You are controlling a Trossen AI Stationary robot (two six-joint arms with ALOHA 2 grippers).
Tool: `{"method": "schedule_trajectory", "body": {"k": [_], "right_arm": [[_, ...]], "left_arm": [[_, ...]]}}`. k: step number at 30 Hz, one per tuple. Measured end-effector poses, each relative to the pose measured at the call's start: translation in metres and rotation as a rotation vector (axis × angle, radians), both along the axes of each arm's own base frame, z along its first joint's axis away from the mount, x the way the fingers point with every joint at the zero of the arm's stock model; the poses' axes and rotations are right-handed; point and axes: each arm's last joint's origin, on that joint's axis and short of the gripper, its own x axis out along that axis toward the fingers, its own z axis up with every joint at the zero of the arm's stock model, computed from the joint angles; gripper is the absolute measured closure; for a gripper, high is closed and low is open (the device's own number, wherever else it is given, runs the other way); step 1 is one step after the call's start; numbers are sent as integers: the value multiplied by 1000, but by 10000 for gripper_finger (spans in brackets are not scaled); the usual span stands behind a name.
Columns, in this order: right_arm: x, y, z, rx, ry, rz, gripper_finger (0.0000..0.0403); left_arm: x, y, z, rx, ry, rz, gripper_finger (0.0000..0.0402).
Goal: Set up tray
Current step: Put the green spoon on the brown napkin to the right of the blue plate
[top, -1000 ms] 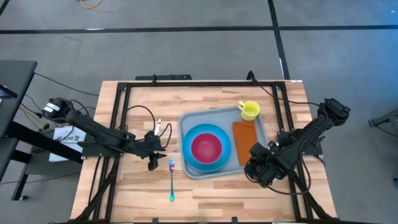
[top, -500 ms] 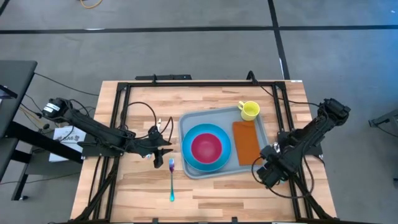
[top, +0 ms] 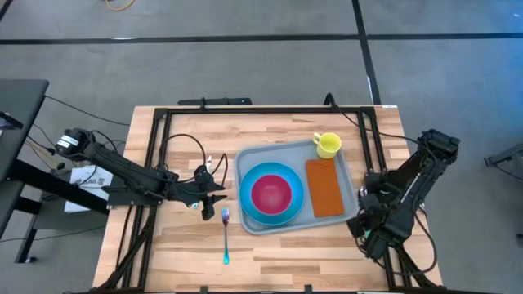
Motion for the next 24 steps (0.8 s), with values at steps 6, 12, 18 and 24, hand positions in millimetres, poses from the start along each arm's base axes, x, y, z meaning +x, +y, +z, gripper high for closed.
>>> {"method": "schedule_trajectory", "body": {"k": [6,12,18,24], "right_arm": [[-7,8,-17,68,-75,-57,280],[-7,-5,-26,3,-47,-82,280],[-2,-14,-36,5,-46,-150,280],[0,-21,-48,26,-35,-187,280]], "left_arm": [[1,0,1,7,-13,0,276],[2,2,4,96,-42,31,276],[6,2,10,74,-118,48,276],[7,3,10,49,-112,25,276]]}}
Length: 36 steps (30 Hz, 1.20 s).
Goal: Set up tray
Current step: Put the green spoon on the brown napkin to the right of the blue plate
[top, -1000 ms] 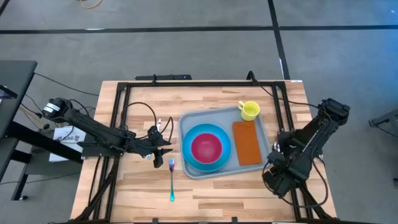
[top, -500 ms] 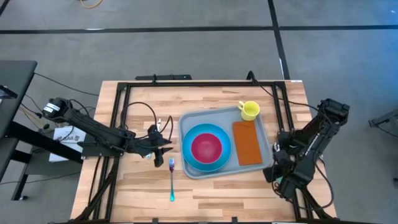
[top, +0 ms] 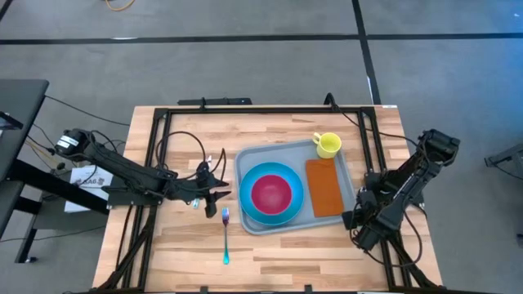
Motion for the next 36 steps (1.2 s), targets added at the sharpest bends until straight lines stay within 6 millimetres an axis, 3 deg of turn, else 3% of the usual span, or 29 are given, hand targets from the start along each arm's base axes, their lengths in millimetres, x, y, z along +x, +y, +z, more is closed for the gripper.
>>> {"method": "schedule_trajectory", "body": {"k": [16,25,29,36], "right_arm": [[-8,-20,-23,-27,41,-52,285],[-6,-19,-22,-17,40,-9,378],[-4,-14,-16,-10,57,-6,377],[3,0,14,-14,91,-1,378]], "left_arm": [[0,-1,0,-19,7,-25,276],[-1,-1,-2,-54,16,-10,276],[-1,-1,-2,-61,16,-8,276],[-1,-1,-2,-92,12,1,276]]}}
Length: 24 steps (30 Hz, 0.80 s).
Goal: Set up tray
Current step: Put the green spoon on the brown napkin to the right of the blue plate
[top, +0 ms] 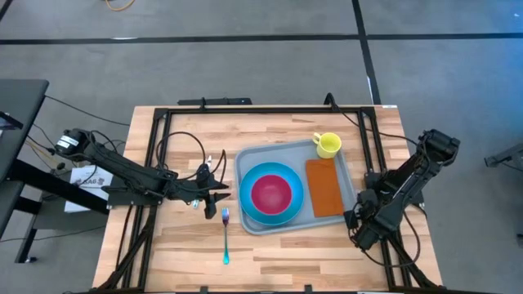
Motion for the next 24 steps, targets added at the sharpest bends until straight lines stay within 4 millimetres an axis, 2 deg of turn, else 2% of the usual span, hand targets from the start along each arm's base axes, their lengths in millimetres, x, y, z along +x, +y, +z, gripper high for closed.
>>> {"method": "schedule_trajectory", "body": {"k": [5,10,13,16,24], "right_arm": [[9,7,18,-72,-148,19,379],[21,0,19,-140,-253,19,379],[31,-12,21,-243,-335,10,379],[40,-28,18,-313,-338,-2,379],[75,-59,10,-327,-378,65,377]], "left_arm": [[0,0,0,-2,-3,1,276],[0,0,0,-2,-3,-9,276],[0,-1,0,0,-1,-20,276],[0,-1,0,1,0,-21,276],[0,0,0,6,5,-22,276]]}}
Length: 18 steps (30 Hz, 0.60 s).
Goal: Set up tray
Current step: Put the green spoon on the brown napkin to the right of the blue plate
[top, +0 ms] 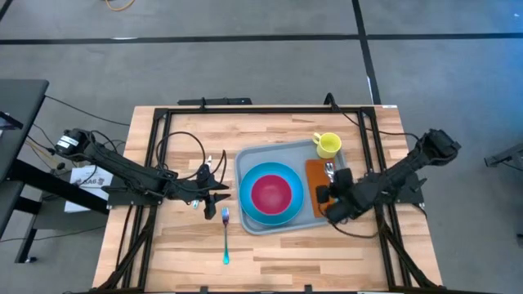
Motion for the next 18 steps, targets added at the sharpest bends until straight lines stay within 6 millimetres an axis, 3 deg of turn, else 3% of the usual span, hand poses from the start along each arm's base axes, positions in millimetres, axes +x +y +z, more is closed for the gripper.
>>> {"method": "schedule_trajectory", "body": {"k": [8,12,18], "right_arm": [[21,-23,-8,11,48,-1,376],[27,-27,-23,91,136,-45,364],[38,-27,-44,90,206,20,347]], "left_arm": [[-1,0,-2,4,19,2,276],[-1,0,-2,1,21,4,276],[-1,0,-2,-5,22,8,276]]}}
